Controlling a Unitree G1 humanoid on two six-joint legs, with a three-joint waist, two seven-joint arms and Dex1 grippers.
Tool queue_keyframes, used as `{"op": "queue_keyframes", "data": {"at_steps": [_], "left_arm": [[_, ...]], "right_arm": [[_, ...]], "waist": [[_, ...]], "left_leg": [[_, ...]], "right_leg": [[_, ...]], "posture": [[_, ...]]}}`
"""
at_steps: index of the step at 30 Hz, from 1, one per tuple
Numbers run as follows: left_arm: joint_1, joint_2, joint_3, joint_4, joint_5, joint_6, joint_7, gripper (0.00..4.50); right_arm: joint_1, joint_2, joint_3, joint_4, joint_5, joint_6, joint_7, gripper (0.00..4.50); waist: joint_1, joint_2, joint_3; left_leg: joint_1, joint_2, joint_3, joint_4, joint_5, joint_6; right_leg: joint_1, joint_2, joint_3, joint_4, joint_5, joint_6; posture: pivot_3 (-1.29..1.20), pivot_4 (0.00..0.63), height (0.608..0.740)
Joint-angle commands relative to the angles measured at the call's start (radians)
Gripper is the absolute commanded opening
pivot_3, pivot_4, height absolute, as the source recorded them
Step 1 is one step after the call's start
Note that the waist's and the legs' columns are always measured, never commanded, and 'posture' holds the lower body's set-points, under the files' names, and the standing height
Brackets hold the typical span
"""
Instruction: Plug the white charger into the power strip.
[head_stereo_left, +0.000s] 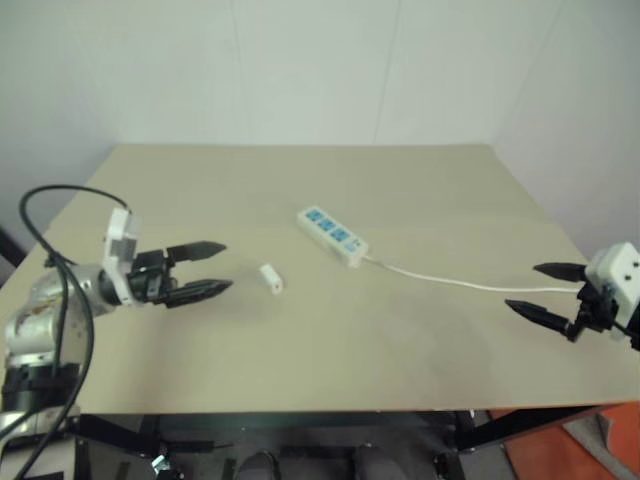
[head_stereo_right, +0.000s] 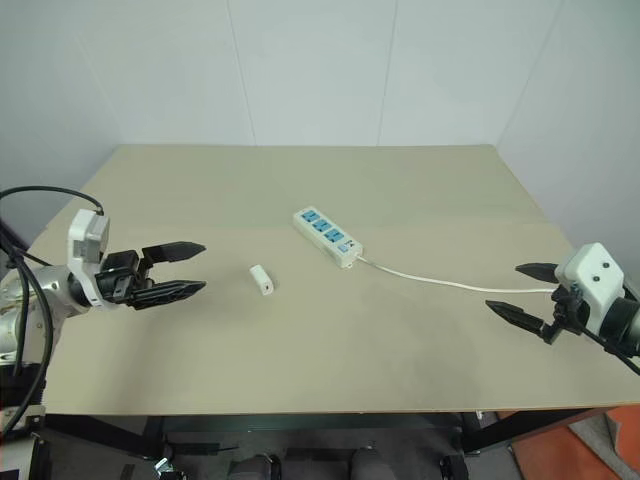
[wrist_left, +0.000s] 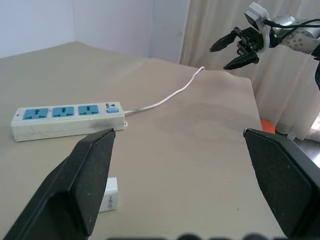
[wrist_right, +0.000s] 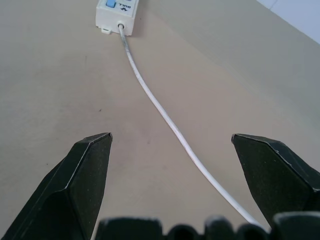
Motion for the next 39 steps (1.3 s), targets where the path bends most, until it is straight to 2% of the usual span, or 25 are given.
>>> {"op": "queue_keyframes", "data": {"at_steps": [1, 14, 24, 28, 34, 39], "left_arm": [[-0.017, 0.021, -0.003, -0.029, -0.009, 0.006, -0.018, 4.48], [-0.047, 0.004, -0.029, 0.020, 0.019, -0.033, -0.039, 4.48], [-0.034, 0.012, -0.015, 0.037, 0.031, -0.055, -0.050, 4.48], [-0.015, 0.018, 0.003, 0.020, 0.022, -0.052, -0.036, 4.48], [0.020, 0.043, 0.021, -0.020, 0.030, -0.064, -0.019, 4.48], [0.016, 0.054, 0.033, -0.036, 0.019, -0.052, 0.008, 4.48]], "right_arm": [[0.004, -0.026, -0.030, -0.023, 0.006, -0.019, 0.002, 4.50], [0.013, -0.036, -0.045, -0.053, 0.014, -0.015, 0.002, 4.50], [-0.057, -0.014, 0.037, -0.054, 0.011, -0.012, -0.001, 4.50], [-0.140, 0.027, 0.139, -0.014, -0.031, -0.048, -0.015, 4.50], [-0.375, 0.139, 0.316, 0.200, -0.120, -0.123, -0.010, 4.50], [-0.587, 0.314, 0.459, 0.485, -0.246, -0.211, -0.079, 4.50]], "waist": [[0.000, 0.000, 0.000], [0.001, 0.000, 0.000], [-0.003, 0.000, 0.000], [-0.004, 0.000, 0.000], [-0.003, 0.000, 0.001], [-0.006, -0.001, 0.001]], "left_leg": [[0.000, 0.000, 0.000, 0.000, 0.000, 0.000], [0.000, 0.000, 0.000, -0.001, 0.000, 0.000], [0.000, 0.000, 0.000, -0.003, 0.000, 0.000], [0.000, 0.000, 0.001, -0.003, 0.000, 0.000], [0.000, 0.000, 0.001, -0.004, 0.000, 0.000], [0.001, 0.001, 0.001, -0.006, 0.000, 0.000]], "right_leg": [[0.000, 0.000, 0.000, 0.000, 0.000, 0.000], [0.000, 0.000, 0.000, -0.001, 0.000, 0.000], [0.000, 0.000, 0.000, -0.002, 0.000, 0.000], [0.000, 0.000, 0.000, -0.003, 0.000, 0.000], [-0.001, 0.000, 0.000, -0.003, 0.000, 0.000], [-0.002, 0.000, 0.000, -0.003, 0.000, -0.001]], "posture": [[0.00, 0.150, 0.740], [0.00, 0.150, 0.740], [0.00, 0.150, 0.740], [0.00, 0.150, 0.740], [0.00, 0.150, 0.740], [0.00, 0.150, 0.740]]}}
